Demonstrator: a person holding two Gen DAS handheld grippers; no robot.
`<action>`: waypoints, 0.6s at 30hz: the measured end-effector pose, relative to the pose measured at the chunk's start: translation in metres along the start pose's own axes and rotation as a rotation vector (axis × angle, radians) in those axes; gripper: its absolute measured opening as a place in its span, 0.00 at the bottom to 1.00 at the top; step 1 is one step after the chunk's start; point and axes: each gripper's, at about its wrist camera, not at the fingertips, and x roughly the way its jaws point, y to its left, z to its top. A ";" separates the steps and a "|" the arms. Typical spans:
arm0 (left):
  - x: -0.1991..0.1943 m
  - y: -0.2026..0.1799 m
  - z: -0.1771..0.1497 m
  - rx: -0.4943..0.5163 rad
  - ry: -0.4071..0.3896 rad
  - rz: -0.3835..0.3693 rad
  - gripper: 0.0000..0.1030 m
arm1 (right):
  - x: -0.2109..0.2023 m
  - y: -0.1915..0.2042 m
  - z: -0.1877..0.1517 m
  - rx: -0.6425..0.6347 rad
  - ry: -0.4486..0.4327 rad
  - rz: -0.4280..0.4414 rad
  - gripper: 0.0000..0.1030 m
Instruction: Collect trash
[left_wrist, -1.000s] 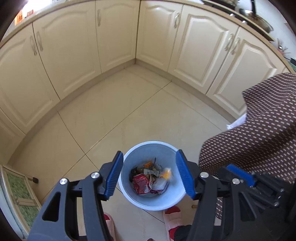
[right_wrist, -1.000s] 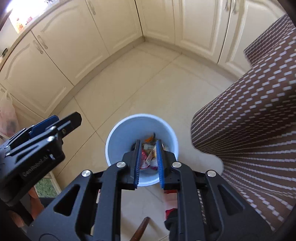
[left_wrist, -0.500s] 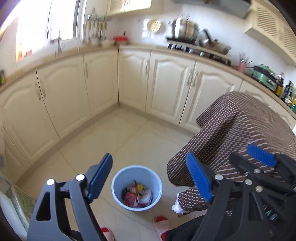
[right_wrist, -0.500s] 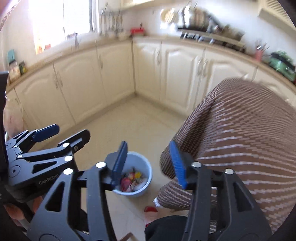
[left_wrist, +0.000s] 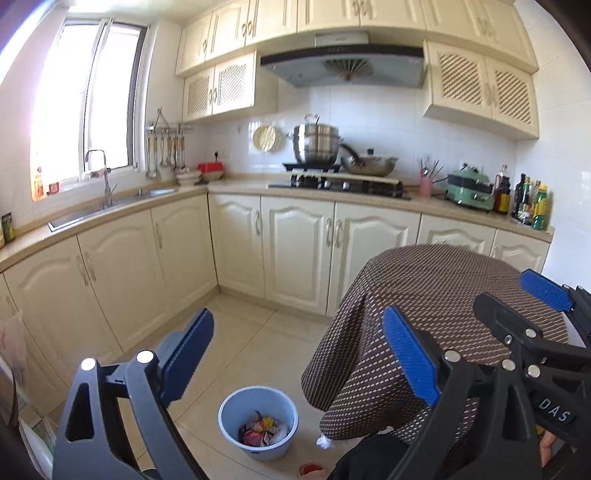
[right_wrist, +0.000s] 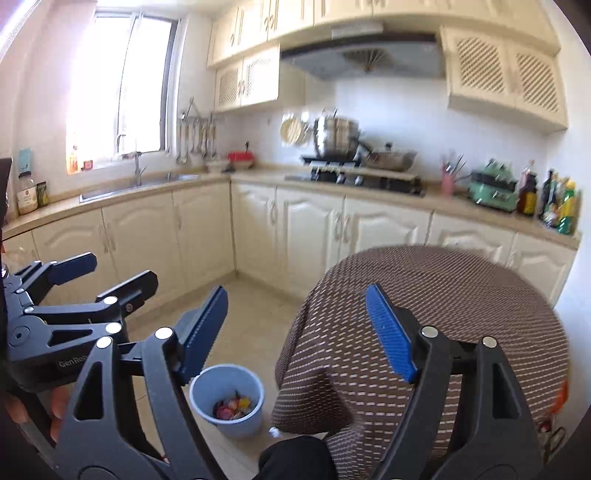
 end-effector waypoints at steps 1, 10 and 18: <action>-0.009 -0.005 0.004 0.001 -0.018 -0.013 0.90 | -0.006 -0.005 0.001 -0.001 -0.015 -0.008 0.76; -0.063 -0.043 0.022 0.029 -0.127 -0.039 0.91 | -0.071 -0.035 0.011 0.023 -0.152 -0.075 0.85; -0.081 -0.061 0.024 0.057 -0.167 -0.055 0.91 | -0.088 -0.045 0.008 0.048 -0.191 -0.107 0.87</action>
